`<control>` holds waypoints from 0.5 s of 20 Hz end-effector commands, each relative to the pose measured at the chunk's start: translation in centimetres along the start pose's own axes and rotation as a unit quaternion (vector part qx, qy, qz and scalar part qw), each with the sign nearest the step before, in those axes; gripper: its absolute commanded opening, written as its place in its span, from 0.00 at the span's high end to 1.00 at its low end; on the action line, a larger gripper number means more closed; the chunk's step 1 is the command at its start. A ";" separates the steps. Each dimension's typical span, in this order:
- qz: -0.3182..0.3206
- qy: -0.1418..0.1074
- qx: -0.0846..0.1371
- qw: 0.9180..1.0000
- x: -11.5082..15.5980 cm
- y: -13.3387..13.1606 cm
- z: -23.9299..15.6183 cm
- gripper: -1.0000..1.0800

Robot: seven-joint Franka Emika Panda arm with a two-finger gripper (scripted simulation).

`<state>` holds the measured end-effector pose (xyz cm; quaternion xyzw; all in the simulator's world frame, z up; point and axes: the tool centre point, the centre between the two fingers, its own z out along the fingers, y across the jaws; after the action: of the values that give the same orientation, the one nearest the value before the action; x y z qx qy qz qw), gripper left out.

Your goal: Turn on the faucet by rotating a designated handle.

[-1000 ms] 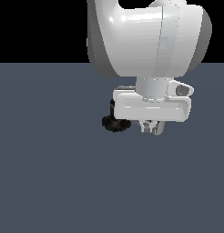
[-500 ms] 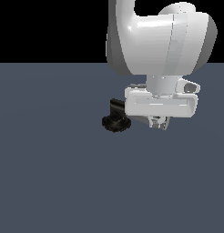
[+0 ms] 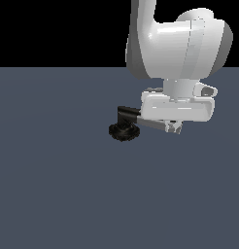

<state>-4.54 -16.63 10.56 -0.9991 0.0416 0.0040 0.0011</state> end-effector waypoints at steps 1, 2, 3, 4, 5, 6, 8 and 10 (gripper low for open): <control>-0.004 0.004 0.000 1.000 1.2 0.3 0.0 1.00; -0.003 0.004 -0.001 1.000 1.4 0.6 0.0 1.00; -0.003 0.004 -0.001 1.000 1.7 0.9 0.0 1.00; -0.003 0.004 -0.001 1.000 1.9 1.1 0.0 1.00; -0.003 0.004 -0.001 1.000 2.2 1.4 0.0 1.00; -0.003 0.004 -0.001 1.000 2.5 1.6 0.0 1.00; -0.002 0.004 -0.001 1.000 3.0 2.1 0.0 1.00; -0.002 0.004 -0.001 1.000 3.5 2.7 0.0 1.00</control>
<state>-1.81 -18.61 10.56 -0.9993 0.0366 0.0029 0.0023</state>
